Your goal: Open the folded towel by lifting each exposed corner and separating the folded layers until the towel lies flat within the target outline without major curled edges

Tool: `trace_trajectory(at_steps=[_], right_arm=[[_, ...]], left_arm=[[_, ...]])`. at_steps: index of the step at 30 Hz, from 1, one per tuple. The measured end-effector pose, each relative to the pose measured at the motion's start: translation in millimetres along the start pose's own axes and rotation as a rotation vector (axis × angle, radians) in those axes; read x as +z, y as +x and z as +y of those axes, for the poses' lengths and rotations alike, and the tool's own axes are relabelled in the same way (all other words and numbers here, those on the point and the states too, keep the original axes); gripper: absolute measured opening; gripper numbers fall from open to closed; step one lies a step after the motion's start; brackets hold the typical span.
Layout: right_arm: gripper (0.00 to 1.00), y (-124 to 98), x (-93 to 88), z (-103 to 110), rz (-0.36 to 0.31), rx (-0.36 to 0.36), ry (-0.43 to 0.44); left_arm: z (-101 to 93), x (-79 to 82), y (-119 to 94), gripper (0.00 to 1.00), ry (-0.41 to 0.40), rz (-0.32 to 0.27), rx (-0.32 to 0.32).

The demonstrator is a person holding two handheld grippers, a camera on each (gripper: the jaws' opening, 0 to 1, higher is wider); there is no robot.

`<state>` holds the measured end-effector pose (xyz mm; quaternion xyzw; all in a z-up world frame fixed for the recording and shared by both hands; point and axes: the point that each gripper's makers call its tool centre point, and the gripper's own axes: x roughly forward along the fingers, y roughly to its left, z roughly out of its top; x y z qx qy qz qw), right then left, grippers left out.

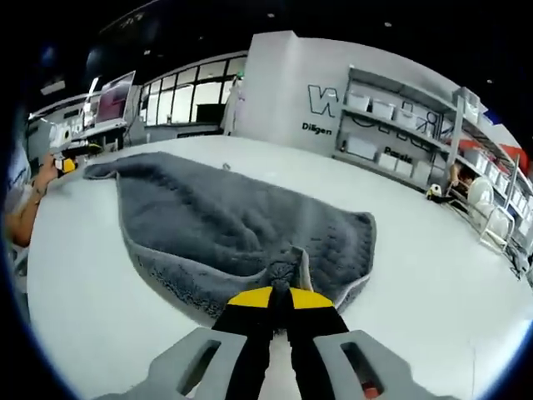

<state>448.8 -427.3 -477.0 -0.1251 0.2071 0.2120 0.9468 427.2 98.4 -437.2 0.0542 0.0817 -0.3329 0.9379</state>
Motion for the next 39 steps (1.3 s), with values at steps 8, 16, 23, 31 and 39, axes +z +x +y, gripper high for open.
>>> trace_trajectory(at_steps=[8, 16, 23, 31, 39], right_arm=[[0.36, -1.3, -8.7, 14.5, 0.056, 0.022, -0.024], [0.66, -27.3, -16.0, 17.3, 0.109, -0.006, -0.041], [0.92, -43.6, -15.1, 34.2, 0.107, 0.015, 0.003], [0.99, -47.0, 6.2, 69.4, 0.083, 0.094, 0.001], [0.99, -41.4, 60.4, 115.3, -0.026, 0.175, -0.049]], left_arm=[[0.3, 1.9, 0.7, 0.99, -0.017, -0.013, -0.008], [-0.3, 4.5, -0.1, 0.99, -0.026, -0.025, -0.013], [-3.2, 0.8, 1.6, 0.99, -0.040, -0.003, -0.031], [-4.3, -0.4, 1.9, 0.99, -0.048, 0.000, -0.035], [-2.4, 1.8, 0.6, 0.99, -0.056, -0.011, -0.034]])
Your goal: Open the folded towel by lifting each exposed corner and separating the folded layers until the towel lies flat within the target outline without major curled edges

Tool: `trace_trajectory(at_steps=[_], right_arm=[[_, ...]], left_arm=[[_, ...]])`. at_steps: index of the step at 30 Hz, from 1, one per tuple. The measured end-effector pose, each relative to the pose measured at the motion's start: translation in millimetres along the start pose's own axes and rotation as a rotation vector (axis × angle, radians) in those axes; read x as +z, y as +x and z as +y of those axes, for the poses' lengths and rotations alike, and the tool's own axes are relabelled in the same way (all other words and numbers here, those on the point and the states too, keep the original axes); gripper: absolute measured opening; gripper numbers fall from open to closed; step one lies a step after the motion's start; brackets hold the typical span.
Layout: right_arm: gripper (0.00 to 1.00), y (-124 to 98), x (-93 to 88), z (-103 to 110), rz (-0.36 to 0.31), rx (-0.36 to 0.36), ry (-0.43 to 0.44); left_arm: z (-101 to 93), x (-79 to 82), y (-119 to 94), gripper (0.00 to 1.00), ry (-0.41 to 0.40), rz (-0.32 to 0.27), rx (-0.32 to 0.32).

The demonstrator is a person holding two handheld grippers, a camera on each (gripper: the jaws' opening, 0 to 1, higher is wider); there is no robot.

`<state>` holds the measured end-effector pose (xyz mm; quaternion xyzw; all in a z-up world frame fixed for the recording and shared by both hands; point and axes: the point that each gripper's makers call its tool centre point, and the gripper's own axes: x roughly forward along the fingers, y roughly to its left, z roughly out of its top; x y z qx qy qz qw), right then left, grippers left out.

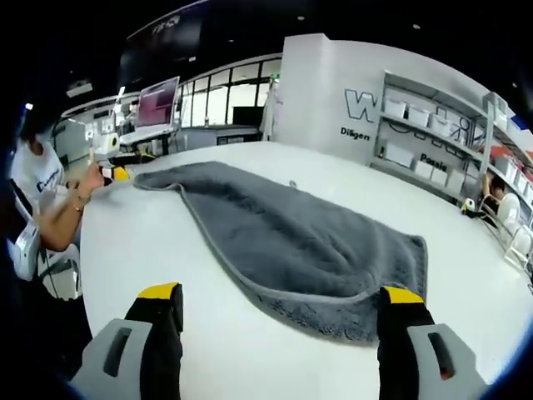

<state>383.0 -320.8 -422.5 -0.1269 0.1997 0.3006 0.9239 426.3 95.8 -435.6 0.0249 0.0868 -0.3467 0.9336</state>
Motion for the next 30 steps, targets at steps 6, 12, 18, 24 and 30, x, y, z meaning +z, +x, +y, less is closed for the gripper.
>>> trace_trajectory(at_steps=[6, 12, 18, 24, 30], right_arm=[[0.99, 10.6, 31.8, 33.7, -0.038, 0.080, -0.042], [0.97, 30.3, 56.3, 61.5, -0.060, 0.137, -0.087], [0.84, 58.7, 80.9, 100.8, -0.099, 0.240, -0.140], [0.72, 93.2, 90.2, 146.7, -0.073, 0.369, -0.185], [0.57, 137.6, 95.9, 175.5, -0.056, 0.443, -0.233]], left_arm=[[-4.4, 2.0, 1.4, 0.99, 0.009, -0.004, -0.013], [-9.2, 1.6, 2.5, 0.99, 0.020, 0.001, -0.033], [-8.1, 2.3, 1.8, 0.99, 0.022, -0.001, -0.031], [-7.4, 1.9, 1.7, 0.99, 0.012, -0.003, -0.030], [-7.0, 1.4, 1.1, 0.99, 0.008, -0.005, -0.031]])
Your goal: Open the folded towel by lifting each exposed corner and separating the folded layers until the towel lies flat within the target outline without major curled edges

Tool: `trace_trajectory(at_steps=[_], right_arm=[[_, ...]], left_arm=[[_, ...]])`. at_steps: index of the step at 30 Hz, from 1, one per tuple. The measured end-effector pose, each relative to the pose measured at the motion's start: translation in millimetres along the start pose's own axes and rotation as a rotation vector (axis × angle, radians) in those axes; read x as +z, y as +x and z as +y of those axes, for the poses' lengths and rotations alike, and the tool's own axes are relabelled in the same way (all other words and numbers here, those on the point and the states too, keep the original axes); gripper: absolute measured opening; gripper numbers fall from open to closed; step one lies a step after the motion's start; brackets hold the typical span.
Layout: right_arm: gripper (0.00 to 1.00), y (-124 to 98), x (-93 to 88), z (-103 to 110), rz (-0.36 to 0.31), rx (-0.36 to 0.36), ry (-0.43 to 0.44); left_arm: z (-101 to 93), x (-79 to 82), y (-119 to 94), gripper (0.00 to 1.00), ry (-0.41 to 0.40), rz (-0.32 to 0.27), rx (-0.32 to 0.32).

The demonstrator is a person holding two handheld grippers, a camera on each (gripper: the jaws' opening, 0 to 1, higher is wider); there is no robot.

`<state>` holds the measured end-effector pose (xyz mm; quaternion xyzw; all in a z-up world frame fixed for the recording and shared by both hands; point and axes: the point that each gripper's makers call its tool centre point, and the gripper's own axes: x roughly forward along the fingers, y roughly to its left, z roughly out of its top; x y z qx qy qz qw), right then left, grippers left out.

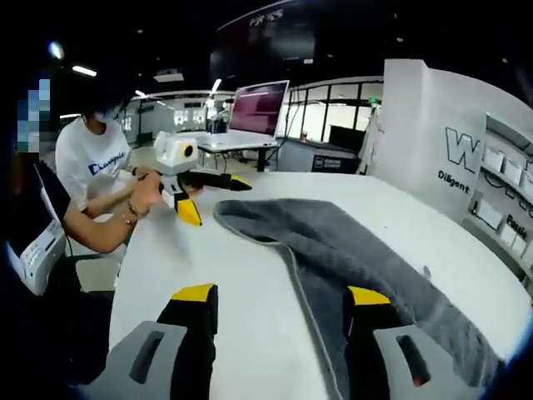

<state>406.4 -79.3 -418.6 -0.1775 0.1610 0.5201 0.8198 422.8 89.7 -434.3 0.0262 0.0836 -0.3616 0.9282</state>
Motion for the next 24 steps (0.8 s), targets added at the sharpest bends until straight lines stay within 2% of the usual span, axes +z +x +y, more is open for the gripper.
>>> trace_trajectory(at_steps=[7, 10, 11, 12, 16, 21, 24], right_arm=[[0.39, 56.2, -5.7, -3.6, 0.057, 0.048, 0.001], [0.29, 73.3, -12.4, -11.9, 0.087, 0.044, 0.016], [0.24, 76.7, -18.7, -12.6, 0.115, 0.046, 0.060], [0.22, 81.8, -19.5, -14.2, 0.114, 0.055, 0.049], [0.22, 92.4, -23.2, -19.8, 0.119, 0.050, 0.054], [0.21, 103.1, -30.3, -27.1, 0.138, 0.039, 0.056], [0.16, 105.9, -33.3, -29.0, 0.152, 0.022, 0.034]], left_arm=[[3.0, 0.8, -1.1, 0.99, -0.009, -0.007, 0.007], [1.8, 0.7, -1.4, 0.99, -0.007, -0.008, 0.004], [1.6, 0.6, -1.4, 0.99, -0.007, -0.008, 0.003], [2.0, 0.1, -1.2, 0.99, -0.008, -0.007, 0.003], [1.6, -3.7, -0.6, 0.99, -0.003, 0.010, 0.003], [2.9, -1.3, -3.1, 0.99, -0.012, -0.006, 0.006], [2.5, -2.1, -3.2, 0.99, -0.010, -0.003, 0.005]])
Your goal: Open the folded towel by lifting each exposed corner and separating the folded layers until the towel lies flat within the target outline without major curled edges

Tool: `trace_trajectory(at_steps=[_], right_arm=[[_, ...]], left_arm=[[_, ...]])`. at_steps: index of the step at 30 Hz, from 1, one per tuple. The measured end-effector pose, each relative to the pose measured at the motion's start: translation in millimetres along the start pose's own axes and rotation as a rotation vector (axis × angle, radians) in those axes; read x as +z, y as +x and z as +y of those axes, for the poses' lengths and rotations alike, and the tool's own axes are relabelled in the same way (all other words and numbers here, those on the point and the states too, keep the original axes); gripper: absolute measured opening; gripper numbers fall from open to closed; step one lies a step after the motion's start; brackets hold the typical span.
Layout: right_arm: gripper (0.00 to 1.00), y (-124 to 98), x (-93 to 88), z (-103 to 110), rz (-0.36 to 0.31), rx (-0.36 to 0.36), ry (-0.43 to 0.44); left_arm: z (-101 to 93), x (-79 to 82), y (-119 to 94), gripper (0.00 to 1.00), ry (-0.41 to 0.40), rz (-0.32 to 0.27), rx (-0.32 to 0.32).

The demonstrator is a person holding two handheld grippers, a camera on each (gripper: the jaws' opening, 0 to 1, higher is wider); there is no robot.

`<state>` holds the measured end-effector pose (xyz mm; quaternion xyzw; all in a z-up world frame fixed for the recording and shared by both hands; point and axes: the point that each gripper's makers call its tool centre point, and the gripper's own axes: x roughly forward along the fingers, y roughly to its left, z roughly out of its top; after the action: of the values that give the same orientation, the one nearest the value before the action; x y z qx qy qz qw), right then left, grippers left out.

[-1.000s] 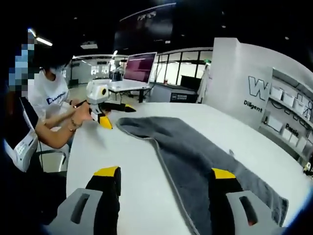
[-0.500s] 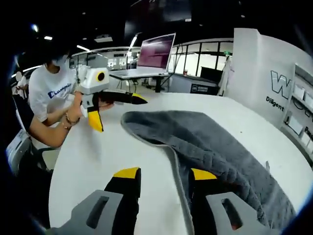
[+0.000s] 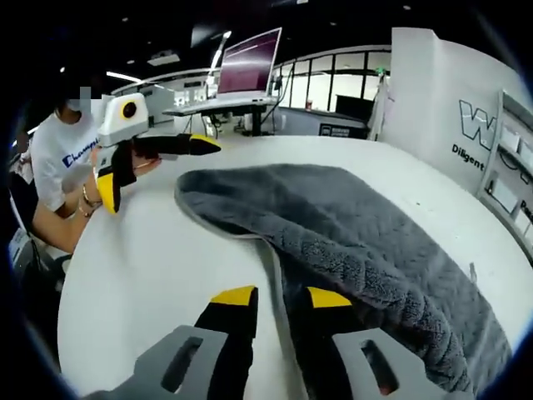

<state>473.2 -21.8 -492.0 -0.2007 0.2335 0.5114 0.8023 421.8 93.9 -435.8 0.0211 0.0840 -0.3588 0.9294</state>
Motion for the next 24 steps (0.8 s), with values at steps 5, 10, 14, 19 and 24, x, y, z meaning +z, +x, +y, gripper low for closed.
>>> trace_trajectory(at_steps=[5, 10, 14, 19, 24], right_arm=[[0.01, 4.3, -3.3, 2.7, 0.016, 0.006, -0.046], [0.00, 2.8, -4.9, 5.4, 0.022, 0.017, -0.049], [0.00, -2.3, -6.6, 12.8, 0.017, 0.045, -0.047], [0.00, -11.2, -11.9, 24.0, 0.013, 0.077, -0.042], [0.00, -23.1, -19.7, 40.9, 0.024, 0.114, -0.076]], left_arm=[[-0.9, -0.9, 0.5, 0.99, 0.001, 0.005, -0.003], [0.4, -0.6, -0.1, 0.99, -0.001, 0.004, 0.001], [1.1, -1.9, 0.4, 0.99, -0.001, 0.010, 0.001], [0.4, -2.4, 0.8, 0.99, 0.003, 0.014, -0.002], [0.9, -1.6, -0.2, 0.99, 0.002, 0.009, 0.002]])
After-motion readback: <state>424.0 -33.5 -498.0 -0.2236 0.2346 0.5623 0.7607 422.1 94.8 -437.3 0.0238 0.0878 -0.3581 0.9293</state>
